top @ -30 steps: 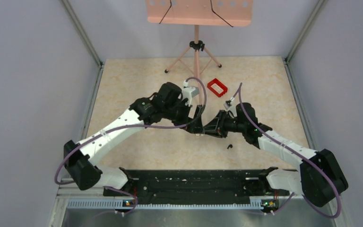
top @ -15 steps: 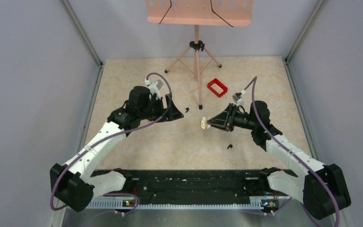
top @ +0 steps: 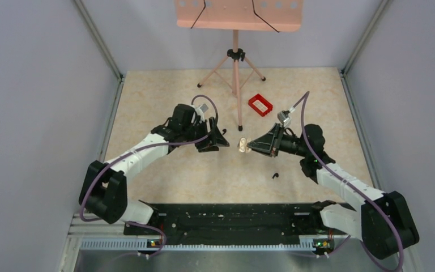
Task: Insert the wireless bluetooth earbuds into the charging case
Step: Place the charging case with the earbuds at the corner of the board.
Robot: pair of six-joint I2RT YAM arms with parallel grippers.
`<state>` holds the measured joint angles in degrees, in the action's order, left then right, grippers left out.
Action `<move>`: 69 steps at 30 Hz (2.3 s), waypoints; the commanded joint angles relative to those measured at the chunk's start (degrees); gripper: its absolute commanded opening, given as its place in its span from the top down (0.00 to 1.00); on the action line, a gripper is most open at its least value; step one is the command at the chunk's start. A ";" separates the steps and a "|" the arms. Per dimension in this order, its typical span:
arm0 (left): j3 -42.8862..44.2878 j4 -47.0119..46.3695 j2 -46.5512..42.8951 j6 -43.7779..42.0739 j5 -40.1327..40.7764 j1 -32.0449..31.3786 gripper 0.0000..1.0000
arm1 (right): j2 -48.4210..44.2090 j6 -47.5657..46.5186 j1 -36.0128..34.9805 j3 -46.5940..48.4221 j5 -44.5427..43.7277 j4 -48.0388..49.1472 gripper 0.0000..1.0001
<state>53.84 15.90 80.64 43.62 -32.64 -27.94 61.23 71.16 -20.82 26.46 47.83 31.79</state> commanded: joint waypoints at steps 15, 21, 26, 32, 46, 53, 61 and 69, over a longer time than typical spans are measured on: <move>-2.71 3.40 -8.76 -1.02 9.59 4.08 0.31 | 25.17 -16.66 0.75 4.03 -3.80 -13.97 1.00; -2.43 5.45 -9.66 -2.41 10.43 4.15 0.30 | 27.87 -23.00 1.57 6.39 -6.33 -22.83 1.00; -2.21 5.89 -9.29 -3.53 10.80 4.13 0.29 | 28.09 -27.68 2.10 7.78 -11.38 -31.43 1.00; -1.56 5.85 -8.11 -3.58 9.45 4.13 0.28 | 27.83 -29.16 2.10 8.17 -14.40 -35.95 1.00; -1.63 5.44 -7.52 -3.91 8.56 4.13 0.29 | 20.84 -30.17 2.09 9.80 -18.35 -42.15 0.59; -1.83 5.47 -7.54 -4.10 8.63 4.13 0.29 | 18.49 -31.37 -2.05 12.66 -22.74 -44.05 0.56; -2.38 6.47 -9.24 -4.09 11.19 4.13 0.29 | 23.01 -35.52 -11.87 21.60 -39.17 -53.80 0.16; -3.01 6.95 -10.13 -4.19 12.40 4.14 0.28 | 29.65 -38.96 -18.27 28.16 -49.83 -61.26 0.20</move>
<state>51.48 23.62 72.23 40.34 -21.23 -24.08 87.92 35.38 -35.99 49.80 6.70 -23.27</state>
